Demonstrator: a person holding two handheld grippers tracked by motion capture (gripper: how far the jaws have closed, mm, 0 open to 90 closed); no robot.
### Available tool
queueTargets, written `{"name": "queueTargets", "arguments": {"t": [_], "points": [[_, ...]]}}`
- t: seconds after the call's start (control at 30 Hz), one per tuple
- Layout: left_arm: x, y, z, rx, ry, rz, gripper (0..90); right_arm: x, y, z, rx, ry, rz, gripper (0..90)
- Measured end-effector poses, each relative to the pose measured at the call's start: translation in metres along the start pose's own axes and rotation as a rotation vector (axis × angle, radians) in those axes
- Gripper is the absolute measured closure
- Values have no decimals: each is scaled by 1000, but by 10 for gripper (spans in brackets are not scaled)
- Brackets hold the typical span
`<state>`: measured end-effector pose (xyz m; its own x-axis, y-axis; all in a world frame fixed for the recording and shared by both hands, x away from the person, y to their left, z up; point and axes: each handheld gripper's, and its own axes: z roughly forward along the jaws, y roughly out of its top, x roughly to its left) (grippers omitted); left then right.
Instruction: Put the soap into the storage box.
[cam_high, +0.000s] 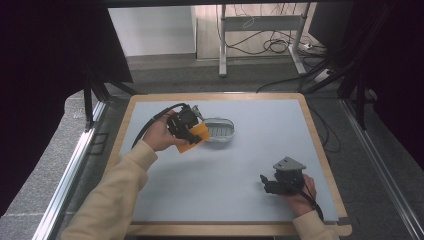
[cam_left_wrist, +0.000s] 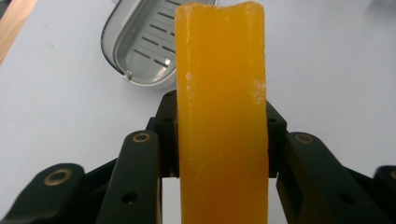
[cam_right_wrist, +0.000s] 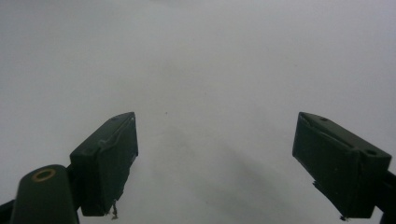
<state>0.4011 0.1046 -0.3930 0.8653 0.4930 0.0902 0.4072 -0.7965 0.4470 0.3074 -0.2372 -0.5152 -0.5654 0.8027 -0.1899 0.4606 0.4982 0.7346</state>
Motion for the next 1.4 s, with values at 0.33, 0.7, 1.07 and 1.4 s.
{"name": "queueTargets", "arguments": {"t": [0.33,0.7,1.07,1.4], "points": [[6,10,11,5,-7,22,620,-1,0,0,-3,1,-2,147],[11,17,16,-4,-14,51,620,0,0,1,2,-1,1,147],[15,30,18,-18,-46,62,619,-1,0,1,3,0,1,147],[20,41,26,-7,-58,98,620,-1,0,1,2,0,3,147]]}}
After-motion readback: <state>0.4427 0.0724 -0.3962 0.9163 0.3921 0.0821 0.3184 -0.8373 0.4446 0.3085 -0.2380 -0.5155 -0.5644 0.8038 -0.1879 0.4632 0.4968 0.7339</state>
